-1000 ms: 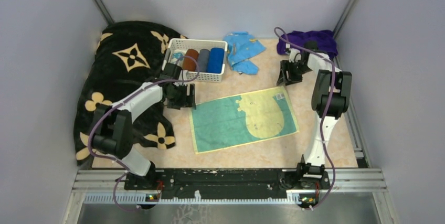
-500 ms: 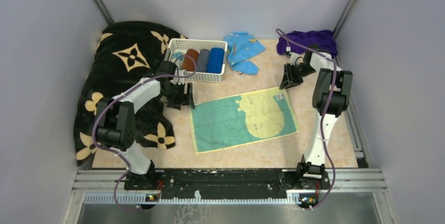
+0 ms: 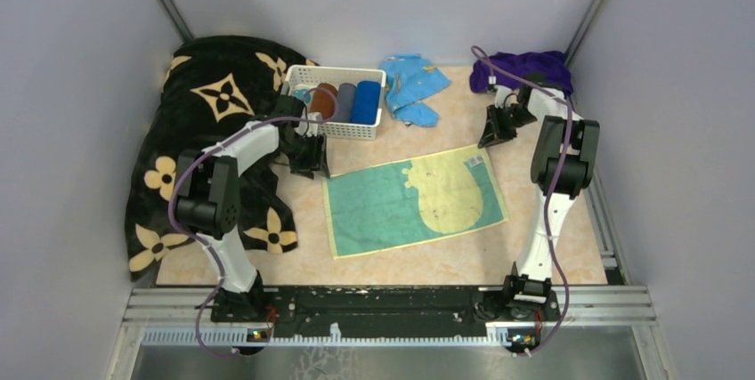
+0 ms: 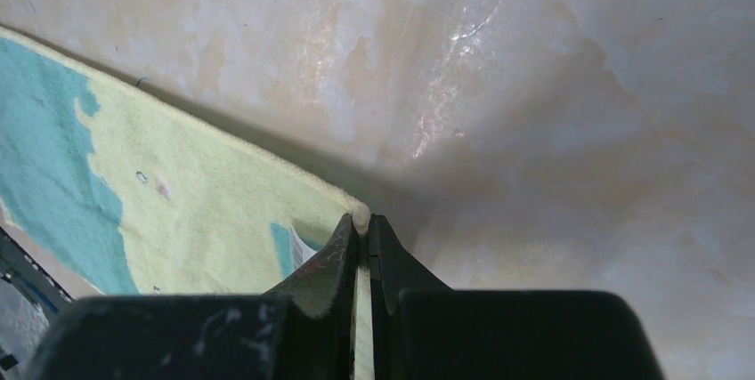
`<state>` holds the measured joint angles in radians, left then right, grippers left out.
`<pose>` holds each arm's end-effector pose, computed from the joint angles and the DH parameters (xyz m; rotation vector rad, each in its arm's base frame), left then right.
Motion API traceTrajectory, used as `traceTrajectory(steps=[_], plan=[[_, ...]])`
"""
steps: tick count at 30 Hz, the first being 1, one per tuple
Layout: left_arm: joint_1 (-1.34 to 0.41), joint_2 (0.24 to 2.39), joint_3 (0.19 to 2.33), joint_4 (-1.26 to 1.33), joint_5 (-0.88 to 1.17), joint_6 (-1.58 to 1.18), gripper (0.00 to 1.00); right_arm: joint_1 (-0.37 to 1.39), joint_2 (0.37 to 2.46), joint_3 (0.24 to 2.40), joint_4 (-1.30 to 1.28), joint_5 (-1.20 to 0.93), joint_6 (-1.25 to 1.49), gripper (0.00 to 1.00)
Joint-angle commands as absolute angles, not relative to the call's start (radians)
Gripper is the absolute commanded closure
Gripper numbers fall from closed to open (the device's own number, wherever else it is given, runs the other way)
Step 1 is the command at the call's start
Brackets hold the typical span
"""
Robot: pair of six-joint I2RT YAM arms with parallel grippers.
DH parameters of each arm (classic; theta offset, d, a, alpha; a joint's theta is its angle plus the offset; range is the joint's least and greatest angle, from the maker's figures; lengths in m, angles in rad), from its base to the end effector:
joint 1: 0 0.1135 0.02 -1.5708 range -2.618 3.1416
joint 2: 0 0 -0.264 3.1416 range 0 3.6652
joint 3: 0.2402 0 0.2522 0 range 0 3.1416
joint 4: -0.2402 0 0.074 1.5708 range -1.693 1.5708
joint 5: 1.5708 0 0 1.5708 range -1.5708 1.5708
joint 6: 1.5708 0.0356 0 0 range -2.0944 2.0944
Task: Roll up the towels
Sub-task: Fold the towel at the center of the board.
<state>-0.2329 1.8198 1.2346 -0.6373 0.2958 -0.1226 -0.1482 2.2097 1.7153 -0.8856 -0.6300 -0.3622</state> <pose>0.3472 -0.0930 0.1825 0.2284 2.8013 -0.4994 0.4393 -0.0444 0.1611 -0.3715 2.6715 0.7849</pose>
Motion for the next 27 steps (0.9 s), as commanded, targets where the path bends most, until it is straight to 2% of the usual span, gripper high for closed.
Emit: traceTrajectory(steps=[1, 10, 27], plan=[[-0.230, 1.848, 1.271, -0.659, 0.280, -0.089, 0.44, -0.155, 2.180, 1.706, -0.831, -0.632, -0.347, 0.98], [-0.298, 1.888, 1.284, -0.665, 0.119, -0.115, 0.51, -0.155, 2.169, 1.687, -0.813, -0.637, -0.336, 0.98], [-0.368, 2.010, 1.295, -0.702, 0.057, -0.121, 0.56, -0.151, 2.162, 1.680, -0.822, -0.590, -0.337, 0.98]])
